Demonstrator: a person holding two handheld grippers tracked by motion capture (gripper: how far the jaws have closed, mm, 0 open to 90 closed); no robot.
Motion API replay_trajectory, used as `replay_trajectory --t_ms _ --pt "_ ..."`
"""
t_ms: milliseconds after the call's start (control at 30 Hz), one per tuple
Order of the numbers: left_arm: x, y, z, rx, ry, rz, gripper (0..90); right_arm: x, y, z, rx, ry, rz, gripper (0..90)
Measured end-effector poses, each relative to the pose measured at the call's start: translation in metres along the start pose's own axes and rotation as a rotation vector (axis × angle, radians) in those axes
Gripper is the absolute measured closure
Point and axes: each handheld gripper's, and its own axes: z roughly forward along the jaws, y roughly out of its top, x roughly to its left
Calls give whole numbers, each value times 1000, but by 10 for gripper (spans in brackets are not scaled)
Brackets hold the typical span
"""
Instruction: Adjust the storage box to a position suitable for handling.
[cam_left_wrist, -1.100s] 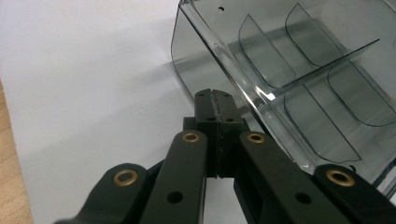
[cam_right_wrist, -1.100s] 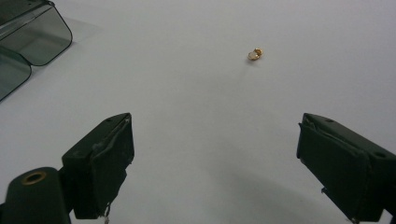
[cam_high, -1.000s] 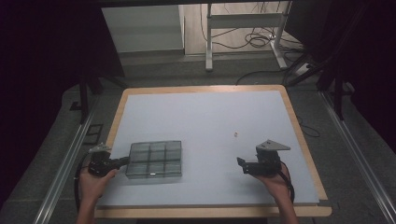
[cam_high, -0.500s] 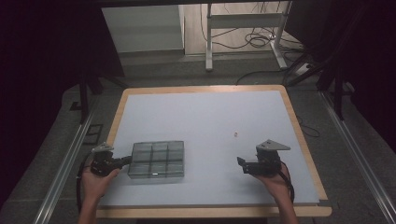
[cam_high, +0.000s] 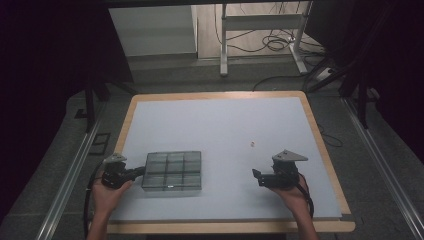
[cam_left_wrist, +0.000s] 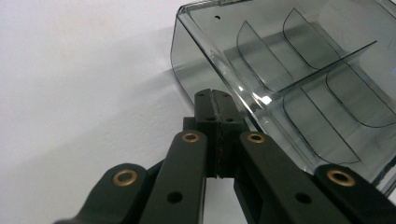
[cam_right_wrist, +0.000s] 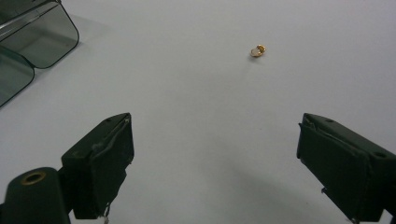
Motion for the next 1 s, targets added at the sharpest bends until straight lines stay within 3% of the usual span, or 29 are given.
replay_trajectory --t_ms 333,467,1000 --pt "-11 3 6 3 -17 25 900 1 -1 4 16 -9 2 104" --pt "-14 6 9 8 -25 37 900 3 0 4 16 32 25 105" --pt "-25 10 16 27 -48 73 900 2 -1 7 33 11 21 104"
